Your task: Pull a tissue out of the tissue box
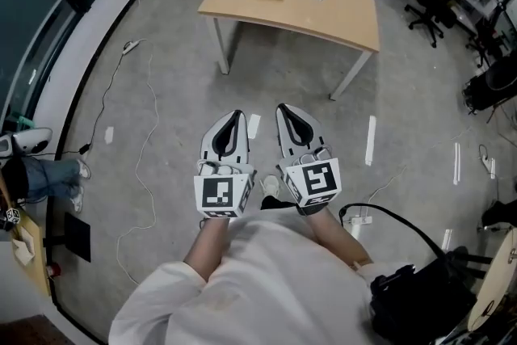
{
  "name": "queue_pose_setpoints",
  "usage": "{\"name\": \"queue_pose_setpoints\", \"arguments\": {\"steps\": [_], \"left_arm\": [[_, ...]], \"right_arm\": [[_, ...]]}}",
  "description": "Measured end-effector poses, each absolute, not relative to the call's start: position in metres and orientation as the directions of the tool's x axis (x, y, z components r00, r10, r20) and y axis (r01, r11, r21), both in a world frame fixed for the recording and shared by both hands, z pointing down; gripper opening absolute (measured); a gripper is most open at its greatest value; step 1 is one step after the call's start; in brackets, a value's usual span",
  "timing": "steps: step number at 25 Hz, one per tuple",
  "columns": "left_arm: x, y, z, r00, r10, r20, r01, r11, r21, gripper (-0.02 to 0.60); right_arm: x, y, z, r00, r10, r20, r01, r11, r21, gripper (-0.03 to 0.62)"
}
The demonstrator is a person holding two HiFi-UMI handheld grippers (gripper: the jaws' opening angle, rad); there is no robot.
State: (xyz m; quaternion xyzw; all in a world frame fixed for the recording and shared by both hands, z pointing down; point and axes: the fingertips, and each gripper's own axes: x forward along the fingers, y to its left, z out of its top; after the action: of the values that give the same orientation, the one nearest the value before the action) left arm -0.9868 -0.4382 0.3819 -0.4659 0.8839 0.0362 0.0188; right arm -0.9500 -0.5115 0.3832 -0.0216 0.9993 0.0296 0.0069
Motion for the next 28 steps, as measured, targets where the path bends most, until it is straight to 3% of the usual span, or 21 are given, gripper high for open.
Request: {"name": "queue_pose_setpoints", "arguments": {"steps": [14, 21, 28], "left_arm": [[-1.095, -0.556, 0.406, -0.543, -0.839, 0.041, -0.836, 0.544, 0.069, 0.001], [-1.196, -0.614, 0.427, -0.515, -0.856, 0.048, -0.85, 0.517, 0.098, 0.0], [-1.33, -0.681, 0.397, -0.477, -0.879, -0.031, -0.878, 0.473, 0.077, 0.002]], "right_arm": [[-1.057, -0.624, 0.413, -0.996, -0.061, 0.065, -0.064, 0.997, -0.039, 0.003], [-1.144, -0.683, 0.436, -0.988, -0.11, 0.105, -0.115, 0.992, -0.044, 0.003], [-1.275, -0.741, 0.409, -0.987, -0.139, 0.075, -0.137, 0.99, 0.038, 0.003]]}}
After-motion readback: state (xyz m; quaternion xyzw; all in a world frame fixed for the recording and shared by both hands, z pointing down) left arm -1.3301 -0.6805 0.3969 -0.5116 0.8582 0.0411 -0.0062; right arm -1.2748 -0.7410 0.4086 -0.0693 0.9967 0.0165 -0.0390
